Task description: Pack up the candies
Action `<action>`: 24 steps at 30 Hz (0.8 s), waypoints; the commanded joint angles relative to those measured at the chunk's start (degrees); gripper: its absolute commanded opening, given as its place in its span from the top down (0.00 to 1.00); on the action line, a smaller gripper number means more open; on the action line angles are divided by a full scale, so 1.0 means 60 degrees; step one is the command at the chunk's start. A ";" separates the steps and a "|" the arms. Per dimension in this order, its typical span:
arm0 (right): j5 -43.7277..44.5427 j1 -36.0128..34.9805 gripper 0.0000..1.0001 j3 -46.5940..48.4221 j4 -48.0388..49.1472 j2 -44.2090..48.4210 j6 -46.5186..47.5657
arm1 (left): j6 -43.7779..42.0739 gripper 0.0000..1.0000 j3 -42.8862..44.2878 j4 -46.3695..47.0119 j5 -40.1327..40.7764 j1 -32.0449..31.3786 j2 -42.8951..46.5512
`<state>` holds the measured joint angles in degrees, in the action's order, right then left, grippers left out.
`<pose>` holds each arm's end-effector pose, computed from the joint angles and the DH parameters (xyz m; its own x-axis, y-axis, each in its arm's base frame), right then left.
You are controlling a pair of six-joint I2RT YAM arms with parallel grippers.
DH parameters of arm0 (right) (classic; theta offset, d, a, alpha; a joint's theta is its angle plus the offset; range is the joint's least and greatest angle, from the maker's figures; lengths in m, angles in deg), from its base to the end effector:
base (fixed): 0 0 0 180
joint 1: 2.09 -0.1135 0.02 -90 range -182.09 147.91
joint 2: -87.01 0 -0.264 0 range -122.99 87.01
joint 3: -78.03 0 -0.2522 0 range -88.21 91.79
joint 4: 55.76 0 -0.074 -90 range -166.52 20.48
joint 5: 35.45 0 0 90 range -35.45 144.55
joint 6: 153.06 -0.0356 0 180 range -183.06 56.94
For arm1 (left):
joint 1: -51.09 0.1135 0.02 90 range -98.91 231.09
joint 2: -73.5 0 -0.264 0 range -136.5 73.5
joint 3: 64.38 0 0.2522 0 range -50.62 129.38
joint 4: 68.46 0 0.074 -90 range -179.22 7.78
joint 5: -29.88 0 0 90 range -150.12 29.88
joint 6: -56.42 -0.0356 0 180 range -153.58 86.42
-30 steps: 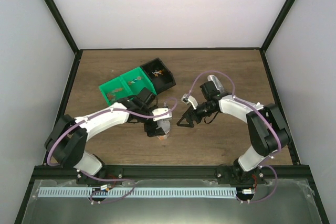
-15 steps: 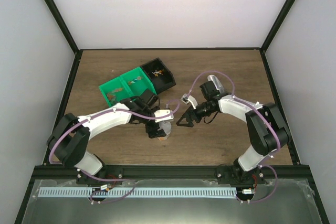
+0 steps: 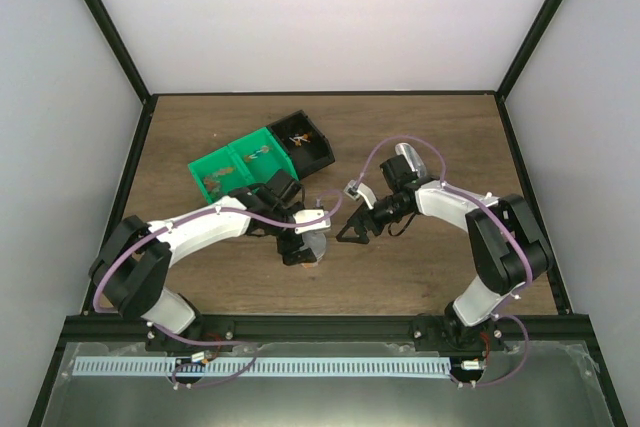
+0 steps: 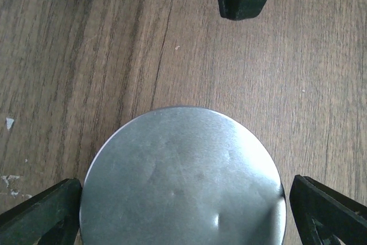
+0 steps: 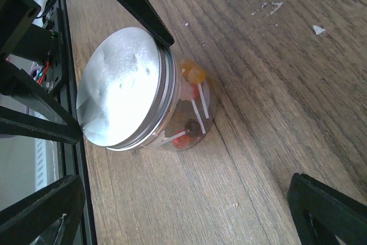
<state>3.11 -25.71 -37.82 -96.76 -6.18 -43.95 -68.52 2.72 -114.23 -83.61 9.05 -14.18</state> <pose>0.2527 0.1409 0.1643 -0.6519 -0.5078 -0.5632 -0.7490 0.3153 0.5827 0.2045 -0.2035 0.1909 -0.1379 0.8316 -0.5379 0.9904 0.1193 -0.0696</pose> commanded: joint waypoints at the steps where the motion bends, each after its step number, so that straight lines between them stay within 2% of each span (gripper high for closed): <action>1: -0.0157 0.0010 0.00 0.0151 -0.0104 -0.0045 0.0220 | -0.0031 0.00 0.0182 -0.0149 -0.0297 -0.0049 0.0172; 9: -0.0055 0.0007 0.00 -0.0037 -0.0076 0.0228 0.0377 | 0.0028 0.00 0.0071 -0.0332 -0.0364 0.0046 0.1145; 15: 0.0010 0.0010 0.00 -0.0060 -0.0056 0.0253 0.0386 | -0.0138 0.00 0.0273 -0.0663 -0.0807 0.0763 0.1623; 21: 0.0048 -0.0001 0.00 -0.0035 0.0047 0.0125 0.0317 | -0.0929 0.33 0.0345 -0.0860 -0.0918 0.0464 0.1691; 24: 0.0034 0.0002 0.00 -0.0020 0.0070 0.0093 0.0292 | -0.1105 0.40 0.0264 -0.0747 -0.0893 0.0226 0.1580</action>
<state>3.39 -25.71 -37.82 -96.91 -6.11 -42.50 -72.04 3.55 -118.41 -87.46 12.05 -4.65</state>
